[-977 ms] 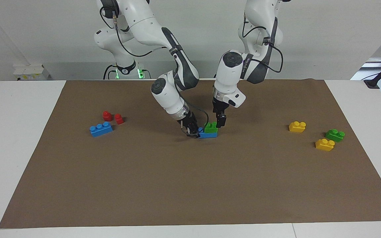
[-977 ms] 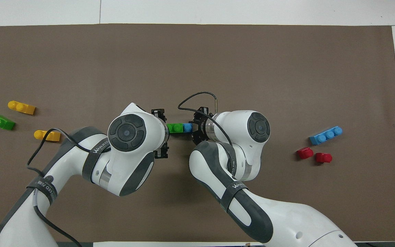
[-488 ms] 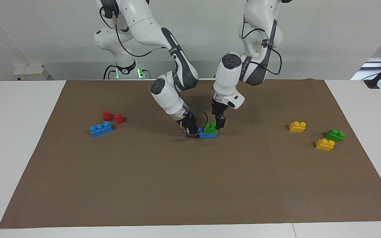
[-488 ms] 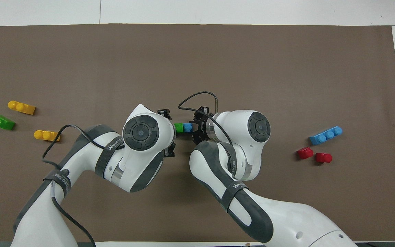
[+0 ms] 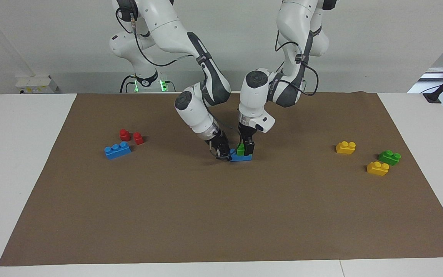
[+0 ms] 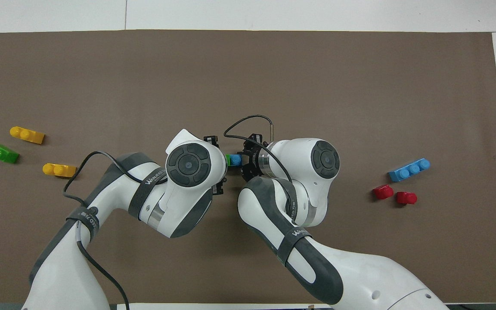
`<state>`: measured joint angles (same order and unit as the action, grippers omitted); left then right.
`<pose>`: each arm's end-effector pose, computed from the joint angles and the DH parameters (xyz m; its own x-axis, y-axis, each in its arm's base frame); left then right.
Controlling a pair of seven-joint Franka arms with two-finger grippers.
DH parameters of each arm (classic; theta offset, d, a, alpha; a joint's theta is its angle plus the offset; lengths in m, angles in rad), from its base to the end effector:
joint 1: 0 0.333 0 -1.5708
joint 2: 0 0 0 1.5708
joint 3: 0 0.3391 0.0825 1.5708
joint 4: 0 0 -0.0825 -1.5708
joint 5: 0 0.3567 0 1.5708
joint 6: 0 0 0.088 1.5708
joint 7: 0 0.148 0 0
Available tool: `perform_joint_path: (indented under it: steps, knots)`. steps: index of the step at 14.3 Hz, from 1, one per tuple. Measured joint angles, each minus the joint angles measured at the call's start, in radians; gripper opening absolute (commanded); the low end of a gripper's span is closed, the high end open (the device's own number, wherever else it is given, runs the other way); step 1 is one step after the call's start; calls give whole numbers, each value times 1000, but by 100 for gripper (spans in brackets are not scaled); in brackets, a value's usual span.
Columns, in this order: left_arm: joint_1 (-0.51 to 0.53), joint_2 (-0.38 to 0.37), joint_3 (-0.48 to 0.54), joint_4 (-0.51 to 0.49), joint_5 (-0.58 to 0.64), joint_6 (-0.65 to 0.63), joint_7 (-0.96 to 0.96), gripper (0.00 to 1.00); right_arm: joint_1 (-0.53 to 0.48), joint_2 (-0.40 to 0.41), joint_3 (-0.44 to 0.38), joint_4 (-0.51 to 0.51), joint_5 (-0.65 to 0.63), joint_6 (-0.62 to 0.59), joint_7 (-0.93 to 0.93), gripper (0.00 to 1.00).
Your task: Remove green block with left arm and hold with right
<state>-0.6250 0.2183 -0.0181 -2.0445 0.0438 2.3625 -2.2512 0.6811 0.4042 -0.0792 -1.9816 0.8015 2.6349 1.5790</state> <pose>0.4683 -0.3483 0.3436 -0.0064 0.9992 -0.0392 0.9953 0.0101 0.0958 0.5237 0.3584 0.2874 -0.0306 -0.8810 -0.4721 -0.9937 0.0777 -0.0805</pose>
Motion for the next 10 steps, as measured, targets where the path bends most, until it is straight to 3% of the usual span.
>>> perform_joint_path:
  steps: [10]
  knots:
    - [1, -58, 7, 28, 23, -79, 17, 0, 0, 0, 0, -1, 0, 16, -4, 0]
